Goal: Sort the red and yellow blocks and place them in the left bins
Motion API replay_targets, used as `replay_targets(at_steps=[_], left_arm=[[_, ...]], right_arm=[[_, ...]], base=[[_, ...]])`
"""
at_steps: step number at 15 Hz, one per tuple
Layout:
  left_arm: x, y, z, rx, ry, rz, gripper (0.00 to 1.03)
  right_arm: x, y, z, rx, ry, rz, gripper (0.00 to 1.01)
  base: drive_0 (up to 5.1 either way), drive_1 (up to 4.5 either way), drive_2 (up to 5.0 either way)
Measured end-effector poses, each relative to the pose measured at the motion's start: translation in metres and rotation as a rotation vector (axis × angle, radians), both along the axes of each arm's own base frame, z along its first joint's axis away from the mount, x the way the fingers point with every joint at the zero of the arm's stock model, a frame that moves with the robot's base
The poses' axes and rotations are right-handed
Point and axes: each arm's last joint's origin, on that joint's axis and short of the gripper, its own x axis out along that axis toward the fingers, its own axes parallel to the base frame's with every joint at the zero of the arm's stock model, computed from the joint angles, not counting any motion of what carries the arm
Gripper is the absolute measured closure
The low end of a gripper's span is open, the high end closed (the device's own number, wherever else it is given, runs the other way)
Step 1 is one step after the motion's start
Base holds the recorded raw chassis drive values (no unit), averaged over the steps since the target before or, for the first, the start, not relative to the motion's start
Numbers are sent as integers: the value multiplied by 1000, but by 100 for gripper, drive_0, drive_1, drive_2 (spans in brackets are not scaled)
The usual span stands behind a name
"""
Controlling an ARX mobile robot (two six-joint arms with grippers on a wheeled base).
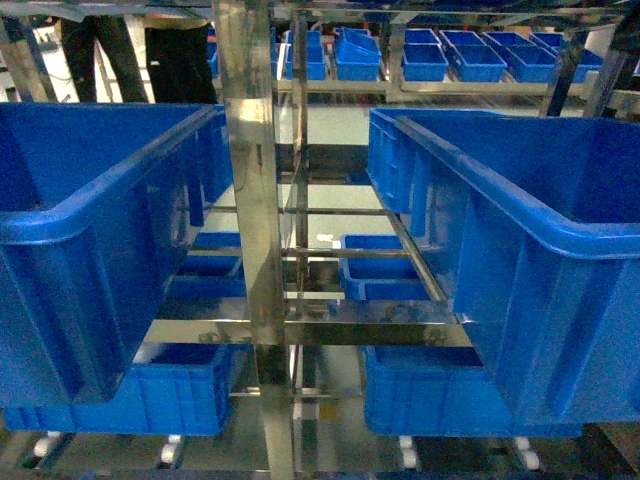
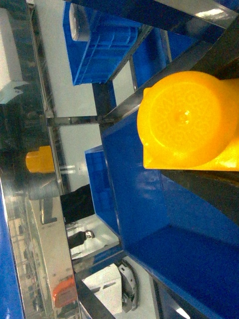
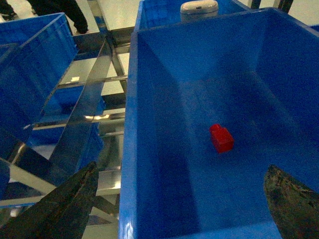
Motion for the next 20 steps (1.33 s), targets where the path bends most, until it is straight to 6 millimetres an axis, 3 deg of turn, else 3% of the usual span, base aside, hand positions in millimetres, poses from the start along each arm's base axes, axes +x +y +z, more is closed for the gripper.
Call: replay_targets(at_steps=[4,8,11,14,17,20], left_arm=[[0,0,0,0,-1,0,76],[0,0,0,0,0,0,76],[0,0,0,0,0,0,76],[0,0,0,0,0,0,76],[0,0,0,0,0,0,76],[0,0,0,0,0,0,76]], right_arm=[[-13,-6,2,-18,-13,4,3],[-60,-25,-8,-140,16,-54,3],[-83,-41,2,-185,-19,-98,3],[-84,-59,7,-267,-51,-121,3],[-78,-74,-1,-287,19,-98,3],[-73,-71,-7,-262,57,-11,3]], base=[[0,0,0],[0,0,0],[0,0,0],[0,0,0],[0,0,0],[0,0,0]])
